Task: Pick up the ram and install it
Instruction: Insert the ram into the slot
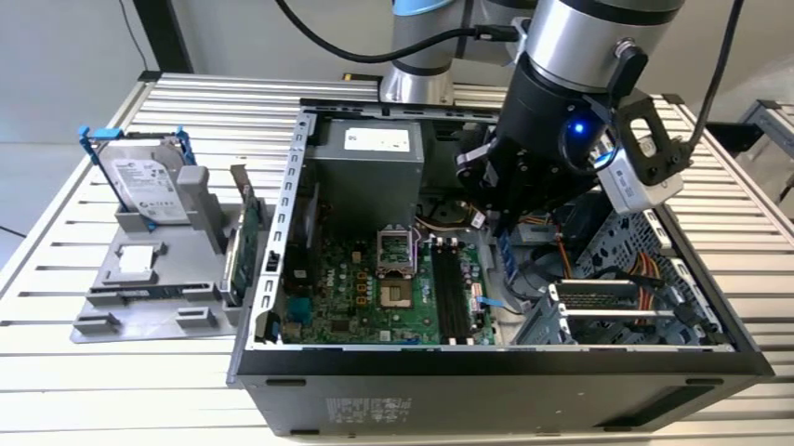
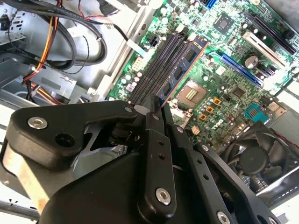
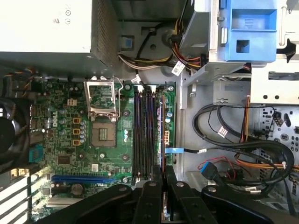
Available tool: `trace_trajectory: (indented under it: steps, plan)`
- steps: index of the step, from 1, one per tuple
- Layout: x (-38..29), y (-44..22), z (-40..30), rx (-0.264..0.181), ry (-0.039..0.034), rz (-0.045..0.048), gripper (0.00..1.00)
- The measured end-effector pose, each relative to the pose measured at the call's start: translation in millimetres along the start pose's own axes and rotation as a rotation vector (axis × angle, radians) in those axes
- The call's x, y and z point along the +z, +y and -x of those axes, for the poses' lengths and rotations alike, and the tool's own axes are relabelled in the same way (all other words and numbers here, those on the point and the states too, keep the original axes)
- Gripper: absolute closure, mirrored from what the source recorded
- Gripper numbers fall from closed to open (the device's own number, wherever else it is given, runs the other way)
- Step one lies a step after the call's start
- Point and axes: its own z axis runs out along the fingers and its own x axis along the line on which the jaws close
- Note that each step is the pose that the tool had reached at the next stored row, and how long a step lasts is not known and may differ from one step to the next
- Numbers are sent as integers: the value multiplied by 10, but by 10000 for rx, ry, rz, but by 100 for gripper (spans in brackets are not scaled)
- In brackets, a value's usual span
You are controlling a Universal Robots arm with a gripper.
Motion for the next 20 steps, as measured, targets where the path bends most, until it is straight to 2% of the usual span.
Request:
trace_trajectory:
  steps: [5, 20]
  plan:
    - [31, -1, -6, -1, 0, 1, 100]
    - [243, -7, -13, 4, 14, 19, 100]
